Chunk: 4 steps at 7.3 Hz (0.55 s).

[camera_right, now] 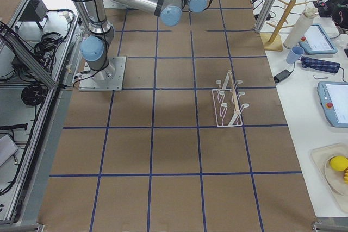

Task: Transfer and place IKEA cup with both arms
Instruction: 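Open the right gripper and withdraw it while the left gripper holds the cup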

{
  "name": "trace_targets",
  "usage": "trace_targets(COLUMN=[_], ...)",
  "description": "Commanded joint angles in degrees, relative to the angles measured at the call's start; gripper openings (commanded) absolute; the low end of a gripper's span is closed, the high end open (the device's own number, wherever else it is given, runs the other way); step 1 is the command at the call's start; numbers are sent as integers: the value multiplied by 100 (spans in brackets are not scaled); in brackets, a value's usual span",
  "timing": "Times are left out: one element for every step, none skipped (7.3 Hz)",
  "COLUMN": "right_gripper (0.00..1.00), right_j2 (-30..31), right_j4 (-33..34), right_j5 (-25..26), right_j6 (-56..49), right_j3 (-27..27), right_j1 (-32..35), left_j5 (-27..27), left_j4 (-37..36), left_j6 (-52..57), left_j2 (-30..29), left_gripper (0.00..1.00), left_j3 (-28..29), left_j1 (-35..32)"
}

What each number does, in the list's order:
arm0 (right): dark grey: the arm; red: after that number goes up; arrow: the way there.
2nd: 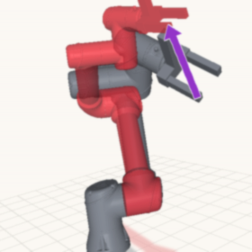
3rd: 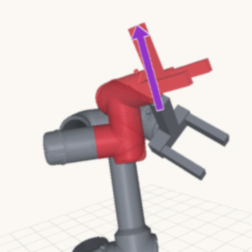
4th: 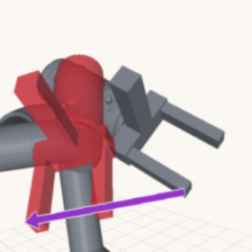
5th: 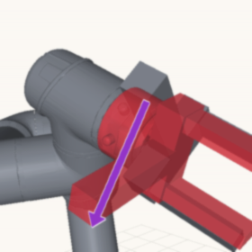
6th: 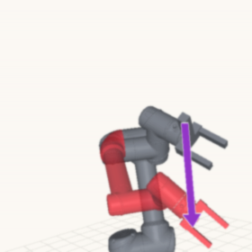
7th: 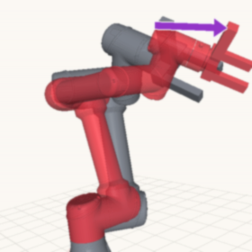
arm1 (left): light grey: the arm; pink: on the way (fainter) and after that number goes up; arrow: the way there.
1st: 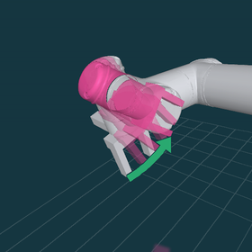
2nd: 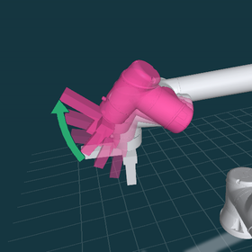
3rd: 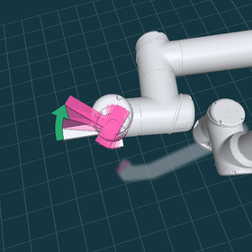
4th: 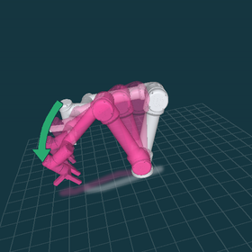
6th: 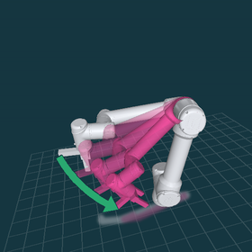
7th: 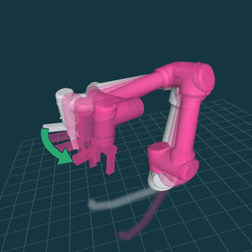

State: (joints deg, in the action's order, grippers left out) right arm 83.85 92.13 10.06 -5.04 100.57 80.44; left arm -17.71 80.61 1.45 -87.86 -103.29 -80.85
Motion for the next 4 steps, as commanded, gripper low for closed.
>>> trace_targets(right_gripper=[100, 100, 100, 100], right_j2=[96, 305, 455, 622], right_j4=[41, -2, 76, 68], right_j5=[1360, 1915, 2695, 3399], right_j6=[3, 377, 1156, 1233], right_j3=[-46, -98, -116, -134], right_j1=[-168, -134, -133, -125], left_j5=[-1263, -2314, -3073, -3968], left_j4=[-203, -204, -204, -204], left_j6=[-600, -681, -690, -690], left_j2=[49, 58, 6, -38], left_gripper=[0, 0, 0, 0], left_j3=[19, 54, 89, 89], left_j1=[-27, -45, -45, -45])
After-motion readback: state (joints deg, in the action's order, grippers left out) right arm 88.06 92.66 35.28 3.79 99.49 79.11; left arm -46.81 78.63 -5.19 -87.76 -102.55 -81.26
